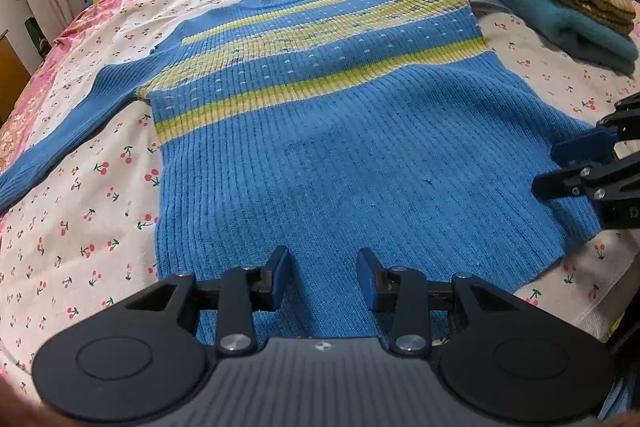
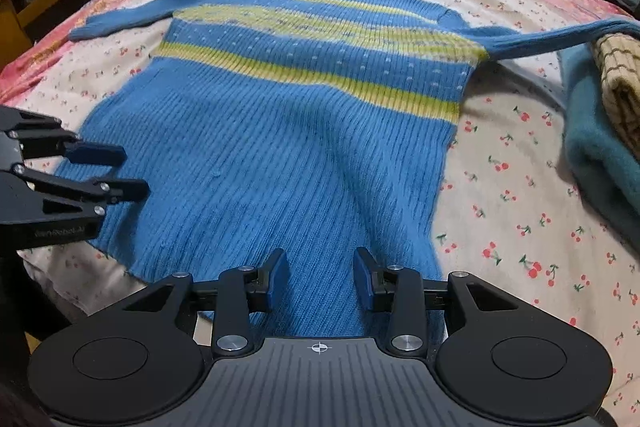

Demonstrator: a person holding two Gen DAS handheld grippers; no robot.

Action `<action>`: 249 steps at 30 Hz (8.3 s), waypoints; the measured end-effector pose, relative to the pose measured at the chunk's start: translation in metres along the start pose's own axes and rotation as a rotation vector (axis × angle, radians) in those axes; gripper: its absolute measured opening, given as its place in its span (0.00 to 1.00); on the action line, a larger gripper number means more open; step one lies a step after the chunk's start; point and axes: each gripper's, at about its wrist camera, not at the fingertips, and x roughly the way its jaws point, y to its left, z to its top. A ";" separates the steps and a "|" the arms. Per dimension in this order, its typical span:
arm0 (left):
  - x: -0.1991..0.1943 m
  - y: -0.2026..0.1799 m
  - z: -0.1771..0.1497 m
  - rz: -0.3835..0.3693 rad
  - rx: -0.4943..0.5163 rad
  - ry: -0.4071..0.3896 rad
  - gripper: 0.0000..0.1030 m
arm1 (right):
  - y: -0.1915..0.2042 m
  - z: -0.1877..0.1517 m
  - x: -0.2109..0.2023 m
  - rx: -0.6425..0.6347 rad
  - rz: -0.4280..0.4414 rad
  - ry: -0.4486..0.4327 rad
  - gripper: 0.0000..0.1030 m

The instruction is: Fold small clothes

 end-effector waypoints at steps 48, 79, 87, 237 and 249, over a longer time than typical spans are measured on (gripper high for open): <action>0.043 -0.080 0.175 -0.171 0.053 -0.170 0.43 | -0.291 0.111 -0.039 0.835 -0.143 -0.409 0.50; 0.047 0.016 0.120 -0.074 -0.130 -0.154 0.44 | -0.146 0.187 -0.018 0.289 -0.329 -0.433 0.07; 0.051 0.068 0.084 0.007 -0.226 -0.149 0.44 | -0.045 0.208 0.031 -0.048 -0.340 -0.400 0.07; 0.055 0.128 0.119 0.331 -0.447 -0.278 0.29 | -0.090 0.116 0.062 0.094 -0.245 -0.360 0.37; 0.099 0.136 0.131 0.282 -0.407 -0.187 0.31 | -0.085 0.126 0.074 0.058 -0.238 -0.300 0.37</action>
